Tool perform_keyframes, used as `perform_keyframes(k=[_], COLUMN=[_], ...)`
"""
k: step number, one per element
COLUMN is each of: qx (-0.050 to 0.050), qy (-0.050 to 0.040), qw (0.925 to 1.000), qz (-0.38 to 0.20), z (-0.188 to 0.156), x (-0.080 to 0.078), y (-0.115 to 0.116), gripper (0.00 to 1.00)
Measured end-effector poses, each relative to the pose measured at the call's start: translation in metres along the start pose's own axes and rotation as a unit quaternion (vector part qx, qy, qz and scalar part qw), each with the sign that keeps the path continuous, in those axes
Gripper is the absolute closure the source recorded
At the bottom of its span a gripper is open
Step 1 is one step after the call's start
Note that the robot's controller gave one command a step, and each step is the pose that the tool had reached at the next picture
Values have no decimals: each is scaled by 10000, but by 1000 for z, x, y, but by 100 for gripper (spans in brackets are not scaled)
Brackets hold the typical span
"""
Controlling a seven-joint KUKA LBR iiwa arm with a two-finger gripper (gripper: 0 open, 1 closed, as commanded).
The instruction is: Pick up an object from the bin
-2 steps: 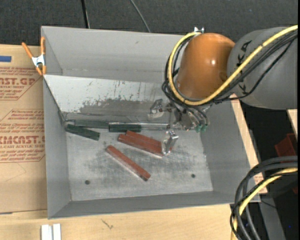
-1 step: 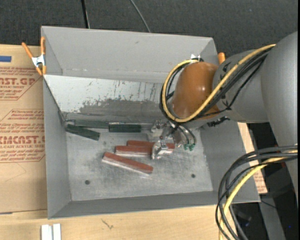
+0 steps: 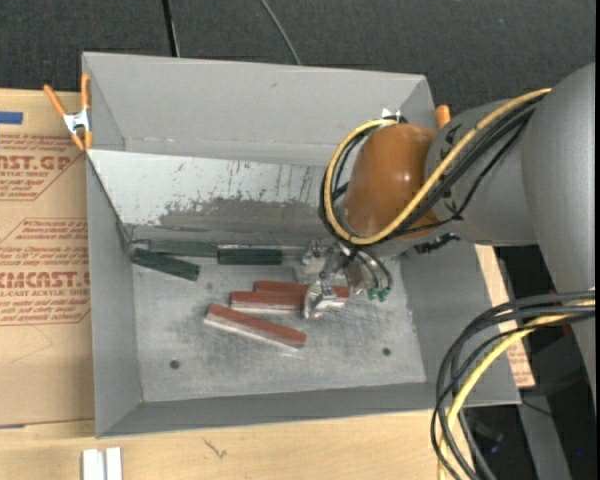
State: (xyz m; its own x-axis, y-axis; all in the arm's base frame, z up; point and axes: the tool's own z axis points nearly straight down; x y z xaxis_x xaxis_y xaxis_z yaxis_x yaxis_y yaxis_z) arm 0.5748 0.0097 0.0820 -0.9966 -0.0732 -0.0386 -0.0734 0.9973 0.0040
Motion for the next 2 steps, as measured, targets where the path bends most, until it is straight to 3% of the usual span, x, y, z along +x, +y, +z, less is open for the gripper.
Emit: perform_keyframes(k=[1, 2], qx=[-2, 6], qy=[137, 170], qw=[9980, 9984], qz=[-613, -548], z=[-13, -178], x=[-2, 37], y=[-2, 10], gripper=[100, 100])
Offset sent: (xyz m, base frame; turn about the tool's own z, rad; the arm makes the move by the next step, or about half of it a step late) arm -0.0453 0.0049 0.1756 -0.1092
